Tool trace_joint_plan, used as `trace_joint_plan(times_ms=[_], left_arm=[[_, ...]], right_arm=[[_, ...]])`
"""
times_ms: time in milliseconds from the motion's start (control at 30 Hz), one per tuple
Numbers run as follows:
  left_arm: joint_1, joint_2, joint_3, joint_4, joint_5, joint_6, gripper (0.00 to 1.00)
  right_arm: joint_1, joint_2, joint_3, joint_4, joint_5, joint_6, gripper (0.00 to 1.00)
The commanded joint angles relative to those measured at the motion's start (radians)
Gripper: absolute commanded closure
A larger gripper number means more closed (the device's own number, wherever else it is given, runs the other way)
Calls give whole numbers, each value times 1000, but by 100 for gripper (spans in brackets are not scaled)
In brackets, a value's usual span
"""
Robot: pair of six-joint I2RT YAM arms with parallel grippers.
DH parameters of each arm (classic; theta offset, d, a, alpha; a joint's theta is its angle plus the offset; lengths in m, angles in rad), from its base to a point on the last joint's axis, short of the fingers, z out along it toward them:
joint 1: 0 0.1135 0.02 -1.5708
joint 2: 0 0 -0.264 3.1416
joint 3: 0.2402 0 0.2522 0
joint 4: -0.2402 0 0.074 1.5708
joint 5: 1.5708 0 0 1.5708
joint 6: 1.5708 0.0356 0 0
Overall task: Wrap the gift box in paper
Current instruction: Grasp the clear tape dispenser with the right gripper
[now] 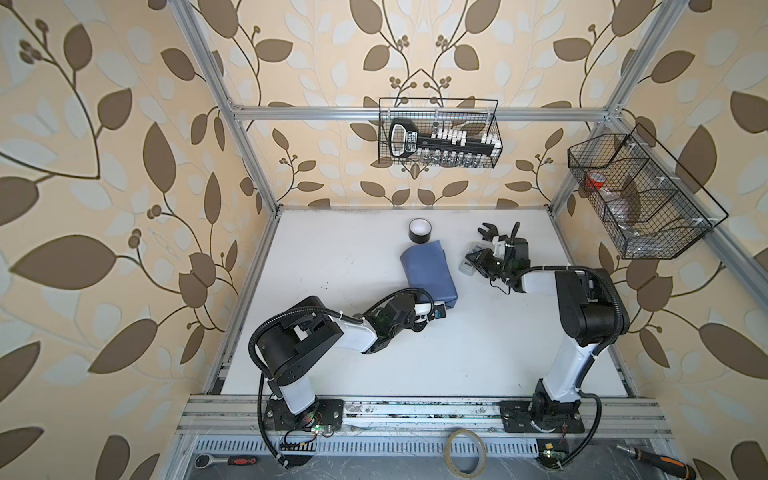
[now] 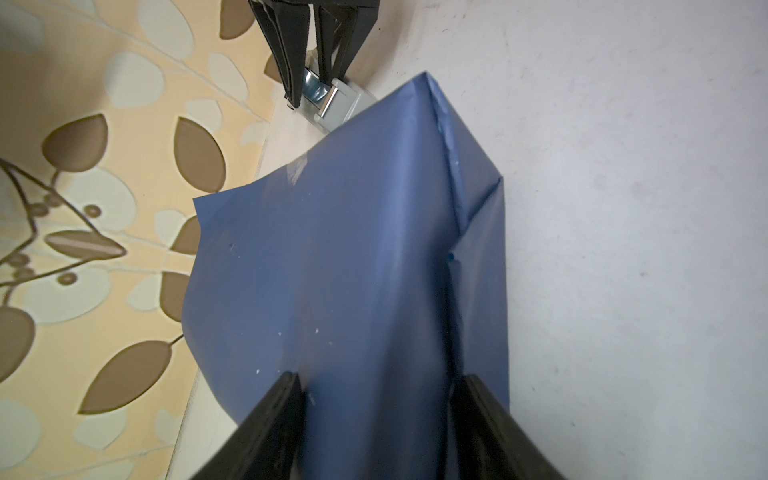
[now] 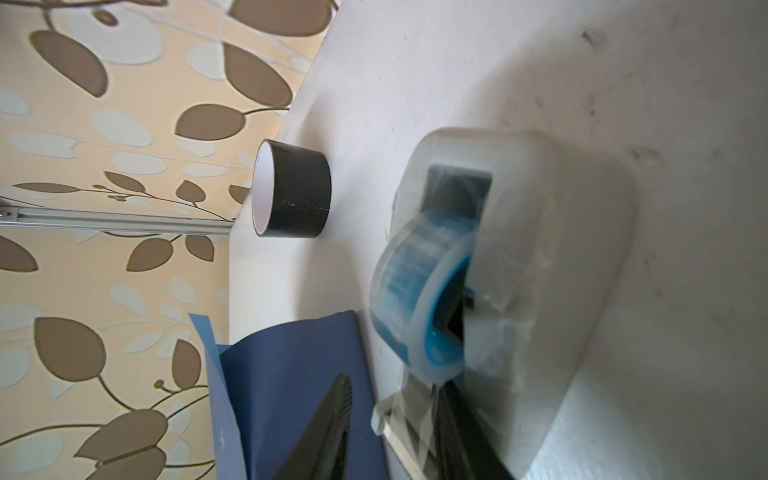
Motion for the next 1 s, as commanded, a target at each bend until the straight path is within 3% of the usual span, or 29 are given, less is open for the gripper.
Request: trace_joint_plan(times_ms=[0, 967], left_arm=[[8, 28, -18, -182, -36, 36, 39], [9, 29, -14, -189, -40, 36, 40]], right_arm=[[5, 49, -48, -29, -18, 48, 67], [-1, 69, -94, 167, -82, 191, 95]])
